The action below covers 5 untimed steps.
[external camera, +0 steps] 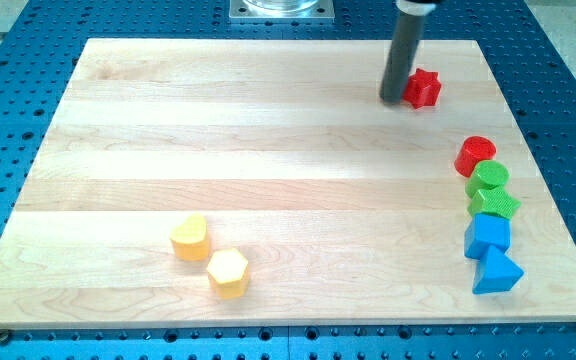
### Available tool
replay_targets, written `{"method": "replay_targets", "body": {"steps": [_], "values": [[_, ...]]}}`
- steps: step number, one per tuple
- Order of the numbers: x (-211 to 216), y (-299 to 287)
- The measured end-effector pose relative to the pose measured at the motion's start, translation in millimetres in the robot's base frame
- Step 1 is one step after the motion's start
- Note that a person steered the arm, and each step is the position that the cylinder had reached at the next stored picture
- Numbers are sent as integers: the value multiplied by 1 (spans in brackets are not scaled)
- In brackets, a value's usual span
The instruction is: Push the red star above the red circle
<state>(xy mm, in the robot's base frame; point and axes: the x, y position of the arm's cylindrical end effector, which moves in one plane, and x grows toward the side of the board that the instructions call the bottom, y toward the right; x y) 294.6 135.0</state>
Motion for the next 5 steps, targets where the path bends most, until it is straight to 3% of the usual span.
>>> {"method": "replay_targets", "body": {"steps": [2, 3, 5], "values": [[3, 70], [37, 93], [62, 94]]}}
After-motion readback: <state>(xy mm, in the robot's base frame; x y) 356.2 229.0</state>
